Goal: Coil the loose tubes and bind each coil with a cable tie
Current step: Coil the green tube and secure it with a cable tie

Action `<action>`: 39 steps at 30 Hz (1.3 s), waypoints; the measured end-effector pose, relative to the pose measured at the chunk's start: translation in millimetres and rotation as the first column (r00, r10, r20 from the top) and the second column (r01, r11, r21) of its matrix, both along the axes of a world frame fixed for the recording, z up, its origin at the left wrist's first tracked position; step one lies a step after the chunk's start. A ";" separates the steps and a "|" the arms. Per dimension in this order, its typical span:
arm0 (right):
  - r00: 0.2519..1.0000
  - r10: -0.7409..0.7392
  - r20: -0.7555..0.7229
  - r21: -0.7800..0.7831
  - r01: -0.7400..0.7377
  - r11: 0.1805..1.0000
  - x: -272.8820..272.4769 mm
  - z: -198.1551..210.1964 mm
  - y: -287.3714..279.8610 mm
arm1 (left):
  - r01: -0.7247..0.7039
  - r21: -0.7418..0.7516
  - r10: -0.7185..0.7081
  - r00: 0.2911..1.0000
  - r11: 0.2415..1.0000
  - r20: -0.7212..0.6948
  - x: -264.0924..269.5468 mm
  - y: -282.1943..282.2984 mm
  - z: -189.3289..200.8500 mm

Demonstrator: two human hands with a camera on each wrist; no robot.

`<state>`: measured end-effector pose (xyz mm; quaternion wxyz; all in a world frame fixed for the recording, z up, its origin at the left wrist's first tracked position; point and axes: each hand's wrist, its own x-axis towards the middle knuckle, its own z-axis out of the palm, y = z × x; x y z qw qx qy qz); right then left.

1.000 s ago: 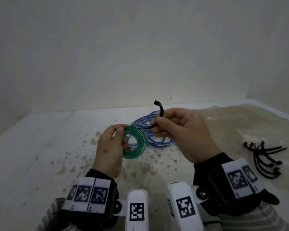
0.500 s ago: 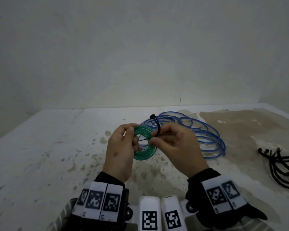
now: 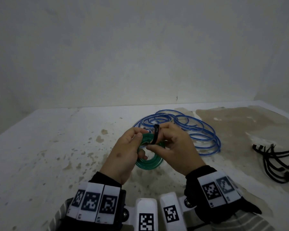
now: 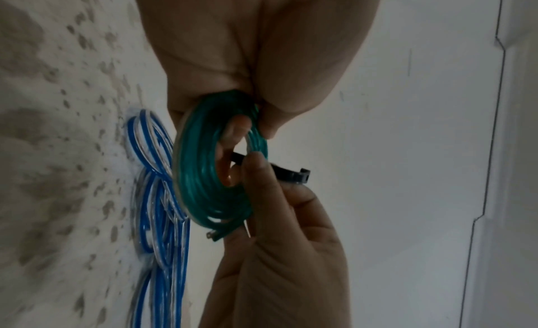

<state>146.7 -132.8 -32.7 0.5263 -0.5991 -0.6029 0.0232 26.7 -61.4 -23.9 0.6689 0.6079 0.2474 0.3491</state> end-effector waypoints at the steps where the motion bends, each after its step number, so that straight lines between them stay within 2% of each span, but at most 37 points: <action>1: 0.999 0.014 -0.029 -0.014 -0.015 1.000 0.6 0.4 -0.6 | -0.023 0.010 0.023 1.000 1.000 0.002 1.2 -0.4 -0.6; 5: 0.957 0.071 -0.282 -0.109 -0.106 0.988 2.1 4.5 -3.0 | -0.087 0.024 0.087 0.996 0.996 0.033 1.4 3.3 -1.2; 9: 0.853 0.102 -0.512 -0.053 -0.150 0.987 2.6 8.5 -4.6 | -0.029 0.056 0.026 0.998 0.998 0.049 -0.6 2.3 1.2; 15: 0.739 0.146 -0.658 0.041 -0.159 0.986 2.7 9.4 -6.3 | -0.020 0.044 0.019 1.000 0.999 0.023 1.1 0.3 -1.2; 21: 0.786 0.127 -0.605 0.017 -0.146 0.989 1.5 11.7 -8.6 | -0.017 -0.037 0.019 0.999 0.999 0.043 2.0 -2.9 1.5; 26: 0.882 0.110 -0.457 0.020 -0.114 0.993 -0.3 14.7 -12.2 | -0.020 -0.001 0.020 1.000 1.000 0.011 2.7 -3.9 -1.7; 32: 0.904 0.061 -0.423 0.021 -0.057 0.998 -0.2 14.2 -12.5 | -0.029 -0.023 0.029 1.000 0.999 -0.003 -0.7 0.9 -1.6; 39: 0.948 -0.017 -0.317 0.087 0.047 0.995 1.6 15.3 -16.9 | -0.007 -0.017 0.007 1.000 1.000 0.014 -2.7 2.2 1.4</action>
